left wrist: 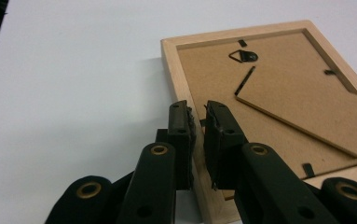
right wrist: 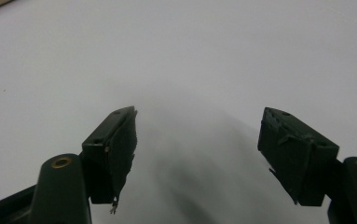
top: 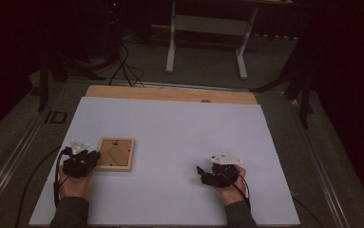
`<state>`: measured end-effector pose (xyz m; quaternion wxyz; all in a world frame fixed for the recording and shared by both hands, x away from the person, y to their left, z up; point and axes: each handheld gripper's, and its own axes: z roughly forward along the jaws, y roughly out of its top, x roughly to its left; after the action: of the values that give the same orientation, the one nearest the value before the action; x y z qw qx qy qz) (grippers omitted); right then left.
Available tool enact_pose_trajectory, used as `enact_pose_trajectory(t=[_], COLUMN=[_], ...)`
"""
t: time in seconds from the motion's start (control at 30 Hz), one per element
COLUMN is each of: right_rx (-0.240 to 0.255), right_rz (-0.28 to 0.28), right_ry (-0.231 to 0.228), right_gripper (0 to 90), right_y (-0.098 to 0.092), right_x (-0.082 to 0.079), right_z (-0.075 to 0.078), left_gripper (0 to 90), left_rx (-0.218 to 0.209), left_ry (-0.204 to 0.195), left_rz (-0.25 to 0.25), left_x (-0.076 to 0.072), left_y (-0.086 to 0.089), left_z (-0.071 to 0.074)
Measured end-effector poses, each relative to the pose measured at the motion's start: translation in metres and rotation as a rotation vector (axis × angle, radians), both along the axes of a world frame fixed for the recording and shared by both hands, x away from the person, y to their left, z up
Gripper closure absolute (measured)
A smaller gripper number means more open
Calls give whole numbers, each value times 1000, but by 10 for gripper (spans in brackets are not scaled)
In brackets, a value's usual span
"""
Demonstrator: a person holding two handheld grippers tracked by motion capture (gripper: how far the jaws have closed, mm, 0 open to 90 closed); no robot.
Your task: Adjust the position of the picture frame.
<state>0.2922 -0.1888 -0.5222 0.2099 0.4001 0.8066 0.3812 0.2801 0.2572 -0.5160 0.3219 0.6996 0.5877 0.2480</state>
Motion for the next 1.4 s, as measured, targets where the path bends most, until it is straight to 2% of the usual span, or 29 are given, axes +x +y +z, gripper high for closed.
enact_pose_trajectory(t=[0.13, 0.3, 0.5, 0.77, 1.1, 1.13, 1.23, 1.4], right_rx=[1, 7, 17, 17, 21, 20, 20, 18], right_rz=[1, -2, -7, -7, -8, -9, -7, -4], right_ry=[-2, -4, -8, -11, -16, -17, -23, -34], right_gripper=[276, 277, 277, 285, 287, 287, 294, 324], right_y=[0, -2, -3, -3, -3, -3, -3, -3], right_x=[0, 0, 0, 0, -1, -1, -1, -2], right_z=[0, 1, 2, 2, 3, 3, 4, 4], left_gripper=[814, 817, 818, 820, 820, 820, 819, 818], left_rx=[0, -22, 14, 22, 18, 20, 18, 26], left_ry=[3, 4, 8, -4, -18, -20, -23, -25], left_rz=[-20, -54, -110, -178, -262, -291, -324, -345], left_x=[4, 10, 18, 27, 36, 37, 38, 42], left_y=[-5, -12, -25, -44, -77, -88, -102, -118], left_z=[0, 0, 2, 1, 0, 0, 0, 1])
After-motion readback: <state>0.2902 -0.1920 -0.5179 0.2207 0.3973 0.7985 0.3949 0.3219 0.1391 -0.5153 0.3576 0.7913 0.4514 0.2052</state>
